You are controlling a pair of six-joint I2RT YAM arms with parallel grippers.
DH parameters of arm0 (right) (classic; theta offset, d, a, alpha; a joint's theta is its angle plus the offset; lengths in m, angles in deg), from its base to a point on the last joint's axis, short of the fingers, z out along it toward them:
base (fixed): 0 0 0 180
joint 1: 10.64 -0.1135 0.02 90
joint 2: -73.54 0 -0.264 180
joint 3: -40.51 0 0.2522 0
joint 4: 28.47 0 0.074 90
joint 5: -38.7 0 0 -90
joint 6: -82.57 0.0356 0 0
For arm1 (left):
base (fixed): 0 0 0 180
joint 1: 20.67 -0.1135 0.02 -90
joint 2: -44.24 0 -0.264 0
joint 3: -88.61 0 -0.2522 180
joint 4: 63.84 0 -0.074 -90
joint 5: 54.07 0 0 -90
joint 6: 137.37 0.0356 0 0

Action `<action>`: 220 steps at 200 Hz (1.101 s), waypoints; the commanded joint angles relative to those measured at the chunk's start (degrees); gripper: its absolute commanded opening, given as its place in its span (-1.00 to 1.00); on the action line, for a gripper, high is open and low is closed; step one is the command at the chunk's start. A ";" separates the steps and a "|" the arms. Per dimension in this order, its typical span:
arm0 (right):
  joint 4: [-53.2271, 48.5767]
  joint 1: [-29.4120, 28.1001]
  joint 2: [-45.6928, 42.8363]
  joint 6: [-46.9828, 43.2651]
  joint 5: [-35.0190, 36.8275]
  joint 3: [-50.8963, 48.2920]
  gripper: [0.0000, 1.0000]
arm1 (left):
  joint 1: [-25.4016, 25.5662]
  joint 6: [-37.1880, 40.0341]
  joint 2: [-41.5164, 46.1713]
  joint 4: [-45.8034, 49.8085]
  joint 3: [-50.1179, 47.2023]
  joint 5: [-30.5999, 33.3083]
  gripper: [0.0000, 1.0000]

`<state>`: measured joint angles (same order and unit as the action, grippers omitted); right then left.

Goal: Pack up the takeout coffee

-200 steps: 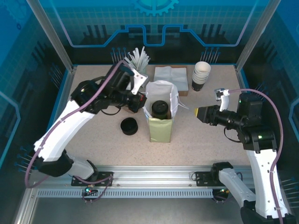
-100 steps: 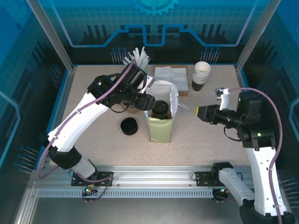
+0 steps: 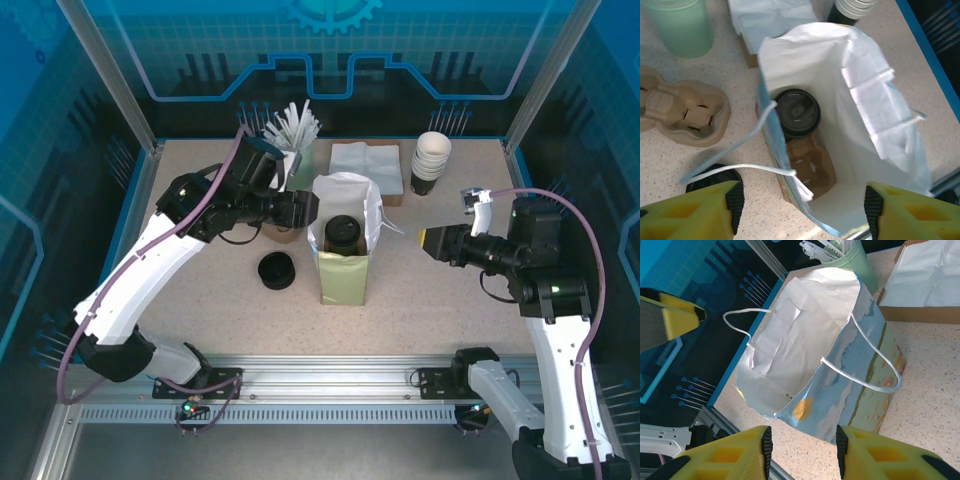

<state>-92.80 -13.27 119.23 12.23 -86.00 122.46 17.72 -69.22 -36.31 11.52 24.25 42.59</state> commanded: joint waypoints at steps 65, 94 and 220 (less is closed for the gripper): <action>-0.59 0.95 -0.47 1.49 -1.50 -1.36 -0.19 | -1.72 -4.56 -0.90 -5.85 -4.84 -0.43 0.26; -0.13 0.92 -0.27 2.29 -1.55 -2.15 -0.22 | -1.22 -4.94 -3.72 -5.21 -4.07 -0.90 0.29; 3.02 1.04 -1.03 2.80 -2.66 -4.63 -0.33 | 2.95 -6.46 -12.74 -0.45 -0.32 10.87 -0.08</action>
<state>-90.74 -13.18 118.86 15.05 -87.94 118.70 20.35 -75.62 -48.49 8.64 21.70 49.96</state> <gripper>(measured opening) 0.337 0.502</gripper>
